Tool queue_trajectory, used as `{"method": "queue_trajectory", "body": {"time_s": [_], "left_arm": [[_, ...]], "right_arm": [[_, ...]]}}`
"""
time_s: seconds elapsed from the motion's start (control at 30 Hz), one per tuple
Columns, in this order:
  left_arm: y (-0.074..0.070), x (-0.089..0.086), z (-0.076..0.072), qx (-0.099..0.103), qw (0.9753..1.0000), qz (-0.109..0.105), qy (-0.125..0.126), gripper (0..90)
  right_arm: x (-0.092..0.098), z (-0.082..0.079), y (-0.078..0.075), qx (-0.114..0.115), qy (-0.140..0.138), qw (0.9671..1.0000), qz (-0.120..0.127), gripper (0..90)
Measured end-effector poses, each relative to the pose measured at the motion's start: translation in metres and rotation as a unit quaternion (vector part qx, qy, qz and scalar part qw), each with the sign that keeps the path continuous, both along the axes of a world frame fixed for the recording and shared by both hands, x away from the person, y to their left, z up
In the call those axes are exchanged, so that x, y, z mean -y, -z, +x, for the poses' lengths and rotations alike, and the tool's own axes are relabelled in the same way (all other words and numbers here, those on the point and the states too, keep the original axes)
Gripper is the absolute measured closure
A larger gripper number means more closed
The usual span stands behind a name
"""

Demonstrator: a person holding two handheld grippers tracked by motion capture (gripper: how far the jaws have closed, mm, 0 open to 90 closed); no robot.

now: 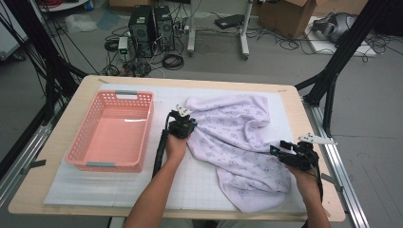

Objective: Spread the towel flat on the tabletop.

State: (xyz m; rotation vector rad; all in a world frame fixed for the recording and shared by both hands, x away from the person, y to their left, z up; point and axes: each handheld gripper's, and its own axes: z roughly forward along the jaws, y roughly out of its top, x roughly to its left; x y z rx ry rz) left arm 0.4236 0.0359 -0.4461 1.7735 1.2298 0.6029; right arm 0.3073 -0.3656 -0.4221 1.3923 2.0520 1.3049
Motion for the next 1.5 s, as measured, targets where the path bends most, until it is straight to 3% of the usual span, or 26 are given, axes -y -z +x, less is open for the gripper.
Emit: {"method": "queue_trajectory", "body": {"time_s": [0.03, 0.07, 0.17, 0.23, 0.33, 0.37, 0.47, 0.57, 0.73, 0.77, 0.83, 0.87, 0.9, 0.93, 1.0, 1.07, 1.17, 1.27, 1.33, 1.37, 1.4, 1.5], "left_arm": [[0.0, -0.005, 0.003, 0.01, 0.9997, -0.014, -0.019, 87.3], [0.0, -0.009, 0.007, 0.005, 0.9992, -0.023, -0.031, 87.3], [0.001, -0.016, 0.013, -0.003, 0.9982, -0.045, -0.039, 87.0], [0.001, -0.015, 0.012, -0.007, 0.9986, -0.045, -0.026, 81.8], [-0.002, -0.012, 0.009, -0.024, 0.9966, -0.078, -0.008, 53.3], [-0.003, -0.011, 0.007, -0.022, 0.9964, -0.081, 0.004, 50.1], [-0.009, -0.005, 0.001, -0.019, 0.9956, -0.085, 0.036, 45.1], [-0.015, -0.002, -0.006, -0.014, 0.9939, -0.09, 0.062, 41.4], [-0.018, 0.0, -0.018, -0.016, 0.9917, -0.081, 0.098, 39.2], [-0.017, -0.001, -0.02, -0.015, 0.9916, -0.079, 0.102, 38.9], [-0.016, -0.002, -0.025, -0.015, 0.9913, -0.076, 0.106, 38.9], [-0.015, -0.003, -0.027, -0.016, 0.9914, -0.074, 0.107, 39.0], [-0.014, -0.005, -0.028, -0.018, 0.9915, -0.07, 0.108, 39.0], [-0.013, -0.006, -0.03, -0.021, 0.9914, -0.071, 0.108, 39.1], [-0.012, -0.007, -0.031, -0.035, 0.9904, -0.066, 0.116, 39.0], [-0.014, -0.006, -0.033, -0.033, 0.9902, -0.062, 0.121, 39.1], [-0.017, -0.002, -0.037, -0.033, 0.9884, -0.06, 0.135, 39.6], [-0.018, 0.003, -0.043, -0.03, 0.9861, -0.053, 0.155, 39.7], [-0.015, 0.008, -0.048, -0.03, 0.9845, -0.053, 0.164, 39.9], [-0.013, 0.01, -0.05, -0.034, 0.9834, -0.053, 0.17, 39.9], [-0.01, 0.013, -0.053, -0.037, 0.9825, -0.053, 0.175, 39.9], [-0.004, 0.019, -0.061, -0.046, 0.9795, -0.047, 0.19, 39.7]], "right_arm": [[-0.001, 0.001, 0.001, 0.0, 0.001, 1.0, 0.001, 40.7], [-0.002, 0.003, 0.002, 0.0, 0.001, 1.0, 0.002, 40.8], [-0.007, 0.009, 0.003, -0.004, -0.004, 1.0, 0.0, 40.8], [-0.01, 0.012, 0.004, -0.004, -0.006, 1.0, -0.003, 40.6], [-0.013, 0.015, 0.004, -0.005, -0.009, 0.9999, -0.009, 40.6], [-0.013, 0.015, 0.003, -0.006, -0.008, 0.9999, -0.008, 40.6], [-0.012, 0.018, -0.001, -0.003, -0.009, 0.9999, -0.01, 40.4], [-0.015, 0.028, 0.002, -0.016, -0.023, 0.999, -0.035, 38.6], [-0.037, 0.053, 0.017, -0.042, -0.057, 0.9924, -0.1, 38.1], [-0.041, 0.058, 0.021, -0.047, -0.065, 0.9913, -0.104, 39.5], [-0.044, 0.062, 0.024, -0.033, -0.064, 0.991, -0.113, 46.5], [-0.043, 0.063, 0.024, -0.029, -0.062, 0.9907, -0.117, 57.2], [-0.041, 0.064, 0.023, -0.025, -0.067, 0.9905, -0.117, 74.8], [-0.04, 0.064, 0.022, -0.022, -0.067, 0.9902, -0.12, 80.2], [-0.036, 0.071, 0.019, -0.027, -0.025, 0.9925, -0.116, 82.0], [-0.031, 0.08, 0.016, -0.02, 0.015, 0.9933, -0.113, 82.2], [-0.023, 0.091, 0.008, 0.005, 0.084, 0.9887, -0.125, 82.2], [-0.016, 0.094, 0.001, 0.027, 0.142, 0.9807, -0.132, 81.7], [-0.011, 0.095, 0.001, 0.014, 0.139, 0.9854, -0.098, 78.3], [-0.011, 0.093, 0.001, 0.01, 0.135, 0.9857, -0.101, 75.0], [-0.01, 0.091, -0.001, 0.01, 0.132, 0.9861, -0.1, 69.0], [-0.005, 0.078, -0.011, 0.032, 0.131, 0.9889, -0.062, 59.7]]}}
